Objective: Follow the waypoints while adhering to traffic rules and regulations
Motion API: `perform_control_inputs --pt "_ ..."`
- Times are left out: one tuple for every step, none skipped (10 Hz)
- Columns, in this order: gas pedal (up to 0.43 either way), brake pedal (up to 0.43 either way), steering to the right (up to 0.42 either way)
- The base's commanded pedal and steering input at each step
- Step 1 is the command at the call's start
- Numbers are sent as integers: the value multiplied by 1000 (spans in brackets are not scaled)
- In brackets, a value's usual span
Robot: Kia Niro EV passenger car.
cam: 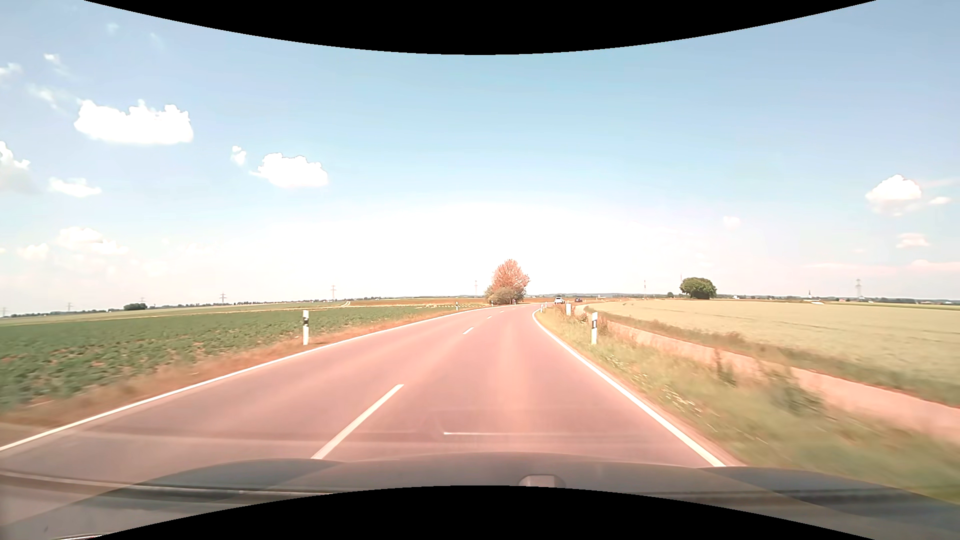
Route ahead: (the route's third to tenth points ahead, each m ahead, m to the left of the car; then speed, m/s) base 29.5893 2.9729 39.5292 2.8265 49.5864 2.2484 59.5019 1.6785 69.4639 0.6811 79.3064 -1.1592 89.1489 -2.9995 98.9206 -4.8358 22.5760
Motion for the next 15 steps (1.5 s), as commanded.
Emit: perform_control_inputs --pt "220 0 2" --pt "220 0 3" --pt "220 0 4" --pt "220 0 5" --pt "197 0 6" --pt "189 0 7" --pt "189 0 9" --pt "177 0 10" --pt "177 0 10" --pt "177 0 10" --pt "177 0 11" --pt "177 0 11" --pt "177 0 13" --pt "177 0 13" --pt "177 0 14"
